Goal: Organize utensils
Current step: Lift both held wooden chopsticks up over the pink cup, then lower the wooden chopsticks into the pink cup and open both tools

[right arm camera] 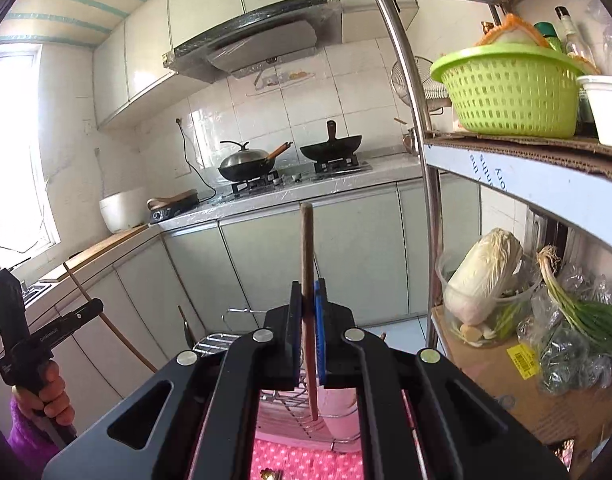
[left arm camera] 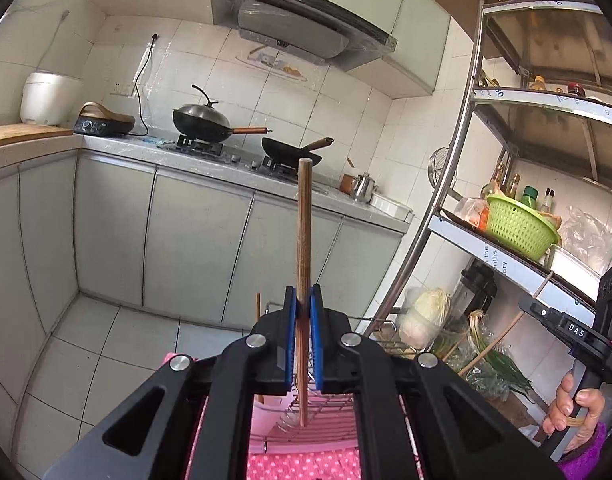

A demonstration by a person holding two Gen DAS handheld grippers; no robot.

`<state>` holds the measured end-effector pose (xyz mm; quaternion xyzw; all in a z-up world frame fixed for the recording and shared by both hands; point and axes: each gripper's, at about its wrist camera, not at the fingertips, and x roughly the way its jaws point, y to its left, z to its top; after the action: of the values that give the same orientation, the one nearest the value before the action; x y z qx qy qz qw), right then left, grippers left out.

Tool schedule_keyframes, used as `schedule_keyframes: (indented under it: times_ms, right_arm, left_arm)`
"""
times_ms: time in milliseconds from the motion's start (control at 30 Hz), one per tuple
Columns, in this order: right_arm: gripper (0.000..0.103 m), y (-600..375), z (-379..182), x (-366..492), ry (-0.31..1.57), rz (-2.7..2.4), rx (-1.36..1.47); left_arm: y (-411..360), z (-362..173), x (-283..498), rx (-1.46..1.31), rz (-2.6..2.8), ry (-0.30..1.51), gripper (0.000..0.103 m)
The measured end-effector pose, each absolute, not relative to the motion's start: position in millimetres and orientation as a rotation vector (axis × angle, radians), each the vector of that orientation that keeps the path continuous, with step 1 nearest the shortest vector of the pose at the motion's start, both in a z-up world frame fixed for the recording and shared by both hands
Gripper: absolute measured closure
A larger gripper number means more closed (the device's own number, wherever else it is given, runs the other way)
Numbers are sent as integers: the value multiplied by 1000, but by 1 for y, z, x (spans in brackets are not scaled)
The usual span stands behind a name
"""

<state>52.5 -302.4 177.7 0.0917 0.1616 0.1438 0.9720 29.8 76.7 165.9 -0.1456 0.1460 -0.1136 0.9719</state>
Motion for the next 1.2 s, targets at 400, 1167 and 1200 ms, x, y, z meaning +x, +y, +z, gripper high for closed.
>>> schedule_keyframes:
  times_ms: [400,1167,1200]
  right_arm:
    - [97,-299,161,95,376,253,166]
    - [97,-294,82,124,587,253,187]
    - [97,-294,79,124,593,251,187]
  left_arm:
    - [78,156,79,-272,-158,300,97]
    - [76,64,130,-272,-134,580,97]
    - [76,62,131,-277,-136,590,97]
